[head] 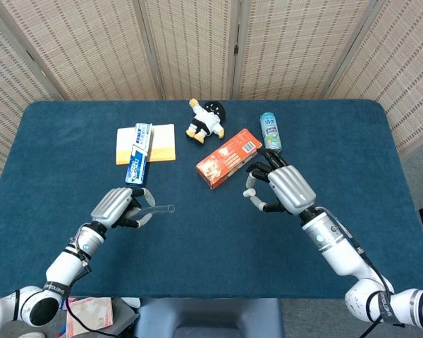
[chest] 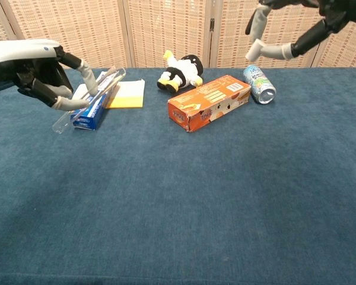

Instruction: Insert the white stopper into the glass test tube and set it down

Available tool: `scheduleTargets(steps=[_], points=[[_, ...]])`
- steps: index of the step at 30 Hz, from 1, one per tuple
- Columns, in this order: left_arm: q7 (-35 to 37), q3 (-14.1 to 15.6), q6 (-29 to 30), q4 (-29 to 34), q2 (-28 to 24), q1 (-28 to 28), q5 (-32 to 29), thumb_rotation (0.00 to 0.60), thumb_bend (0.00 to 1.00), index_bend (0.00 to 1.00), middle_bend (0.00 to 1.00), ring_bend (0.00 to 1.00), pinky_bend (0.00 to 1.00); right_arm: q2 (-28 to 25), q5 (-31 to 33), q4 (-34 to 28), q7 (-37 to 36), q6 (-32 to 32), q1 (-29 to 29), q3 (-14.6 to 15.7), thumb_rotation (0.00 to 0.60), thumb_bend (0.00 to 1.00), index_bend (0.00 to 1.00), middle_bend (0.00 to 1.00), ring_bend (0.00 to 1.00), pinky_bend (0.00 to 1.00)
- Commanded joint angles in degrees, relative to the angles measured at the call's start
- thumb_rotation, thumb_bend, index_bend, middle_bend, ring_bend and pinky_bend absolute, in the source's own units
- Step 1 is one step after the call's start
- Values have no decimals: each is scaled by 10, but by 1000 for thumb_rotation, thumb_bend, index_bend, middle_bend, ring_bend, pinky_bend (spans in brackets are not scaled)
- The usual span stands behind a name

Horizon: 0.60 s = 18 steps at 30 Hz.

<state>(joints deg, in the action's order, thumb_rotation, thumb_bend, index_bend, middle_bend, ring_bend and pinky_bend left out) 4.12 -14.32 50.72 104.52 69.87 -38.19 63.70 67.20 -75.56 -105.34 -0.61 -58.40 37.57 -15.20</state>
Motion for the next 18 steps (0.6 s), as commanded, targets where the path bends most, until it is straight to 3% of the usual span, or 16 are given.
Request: scheduleTargets(steps=[1, 18], points=[[31, -17, -21, 10, -6, -13, -16, 600, 364, 568, 1000, 1000, 1000, -2, -30, -13, -28, -10, 10, -12, 600, 515, 649, 306, 27, 0], [83, -32, -47, 28, 5, -36, -67, 600, 380, 578, 1000, 1000, 1000, 38, -38, -35, -15, -14, 51, -27, 600, 515, 666, 321, 39, 0]])
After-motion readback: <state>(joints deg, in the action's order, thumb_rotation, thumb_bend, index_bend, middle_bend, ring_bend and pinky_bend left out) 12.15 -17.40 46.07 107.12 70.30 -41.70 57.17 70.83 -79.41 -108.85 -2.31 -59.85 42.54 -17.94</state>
